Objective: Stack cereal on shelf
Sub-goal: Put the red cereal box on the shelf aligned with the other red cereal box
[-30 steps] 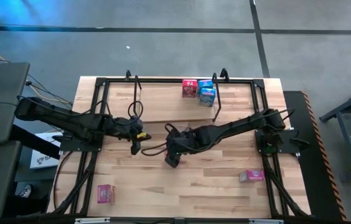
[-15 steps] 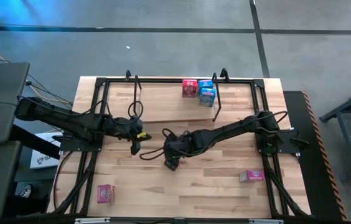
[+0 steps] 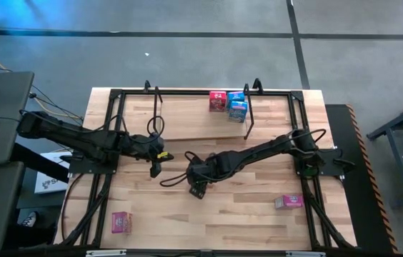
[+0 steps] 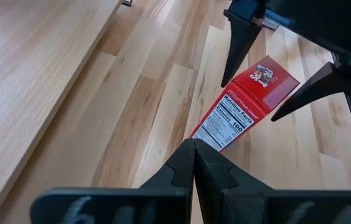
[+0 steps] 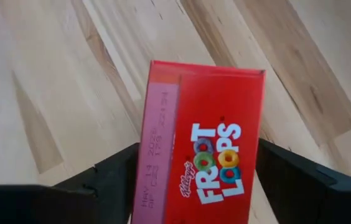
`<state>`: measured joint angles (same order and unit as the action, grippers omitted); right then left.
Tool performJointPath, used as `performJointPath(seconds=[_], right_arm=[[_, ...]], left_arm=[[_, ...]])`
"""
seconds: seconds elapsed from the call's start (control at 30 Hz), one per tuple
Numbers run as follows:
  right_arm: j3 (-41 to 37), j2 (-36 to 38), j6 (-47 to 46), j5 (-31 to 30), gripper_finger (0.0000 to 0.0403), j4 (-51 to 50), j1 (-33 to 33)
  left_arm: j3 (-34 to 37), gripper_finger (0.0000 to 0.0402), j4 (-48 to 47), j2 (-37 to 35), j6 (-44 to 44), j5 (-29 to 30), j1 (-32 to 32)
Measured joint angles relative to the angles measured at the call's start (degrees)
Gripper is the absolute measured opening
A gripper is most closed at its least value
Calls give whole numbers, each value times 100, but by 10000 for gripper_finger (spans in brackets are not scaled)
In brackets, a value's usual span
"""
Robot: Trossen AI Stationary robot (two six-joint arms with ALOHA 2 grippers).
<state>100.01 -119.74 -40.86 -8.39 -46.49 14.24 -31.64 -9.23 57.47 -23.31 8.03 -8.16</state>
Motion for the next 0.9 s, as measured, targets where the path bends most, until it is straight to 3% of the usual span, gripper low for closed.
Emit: performJointPath(seconds=[0.37, 0.67, 0.9], right_arm=[[0, 4, 595, 39, 191, -10, -7], [-66, 260, 1872, -55, 160, -934, -76], [-1452, 1400, 2009, -15, 161, -906, -162]], left_arm=[[-1, 0, 0, 0, -1, 42, 0], [-2, 0, 2, 0, -270, 454, 0], [-2, 0, 5, 1, -487, 577, 0]])
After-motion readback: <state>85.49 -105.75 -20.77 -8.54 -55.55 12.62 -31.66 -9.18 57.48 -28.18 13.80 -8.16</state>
